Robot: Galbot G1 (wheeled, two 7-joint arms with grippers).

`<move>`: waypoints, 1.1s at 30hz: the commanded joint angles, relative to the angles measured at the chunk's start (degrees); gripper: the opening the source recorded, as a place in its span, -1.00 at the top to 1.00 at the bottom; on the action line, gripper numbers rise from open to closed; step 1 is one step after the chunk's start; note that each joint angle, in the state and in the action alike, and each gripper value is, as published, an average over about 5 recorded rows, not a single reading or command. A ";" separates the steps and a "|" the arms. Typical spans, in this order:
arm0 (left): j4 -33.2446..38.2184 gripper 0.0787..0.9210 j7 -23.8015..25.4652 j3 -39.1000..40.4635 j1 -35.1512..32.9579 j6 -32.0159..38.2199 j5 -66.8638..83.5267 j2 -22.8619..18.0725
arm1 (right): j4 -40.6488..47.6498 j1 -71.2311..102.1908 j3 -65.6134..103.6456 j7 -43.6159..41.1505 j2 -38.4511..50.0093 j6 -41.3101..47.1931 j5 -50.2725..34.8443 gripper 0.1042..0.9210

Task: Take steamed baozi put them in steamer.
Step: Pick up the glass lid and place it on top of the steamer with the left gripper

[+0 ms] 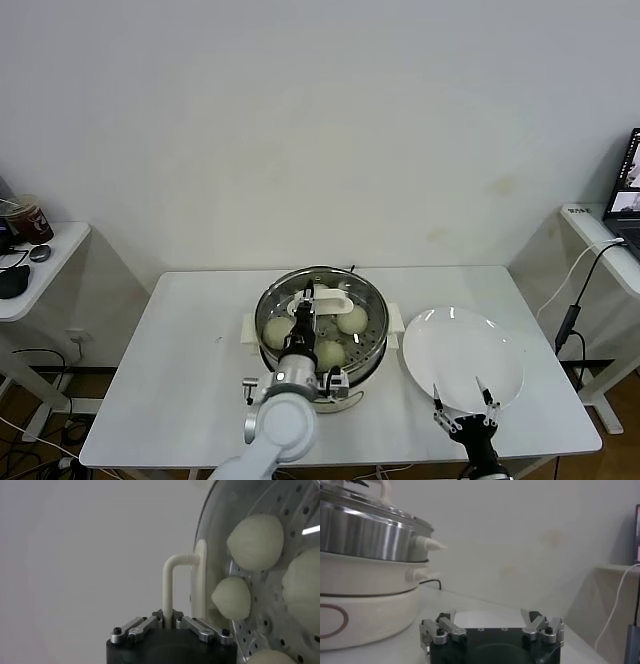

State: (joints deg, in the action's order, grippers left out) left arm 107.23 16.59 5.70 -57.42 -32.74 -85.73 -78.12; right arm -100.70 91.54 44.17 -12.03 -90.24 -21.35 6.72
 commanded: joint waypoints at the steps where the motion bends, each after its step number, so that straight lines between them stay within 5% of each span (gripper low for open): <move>1: -0.61 0.79 -0.92 -0.49 -0.75 0.15 -0.57 -0.95 | -0.10 0.05 -0.12 -0.01 -0.03 -0.09 -0.14 -0.76; 20: 0.28 0.78 -3.44 -0.87 -2.22 0.84 1.48 -1.70 | -0.38 0.56 -0.47 -0.21 -0.01 -0.11 -0.20 -0.76; 33: 11.98 -0.02 -12.96 -3.46 -11.89 7.48 17.08 2.92 | -0.56 0.74 -0.75 -0.34 0.44 0.21 -0.49 -0.76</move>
State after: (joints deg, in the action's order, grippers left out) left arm 110.41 10.84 3.75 -61.96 -30.06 -81.23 -78.29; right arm -101.19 92.23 43.32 -12.32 -90.05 -21.25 6.44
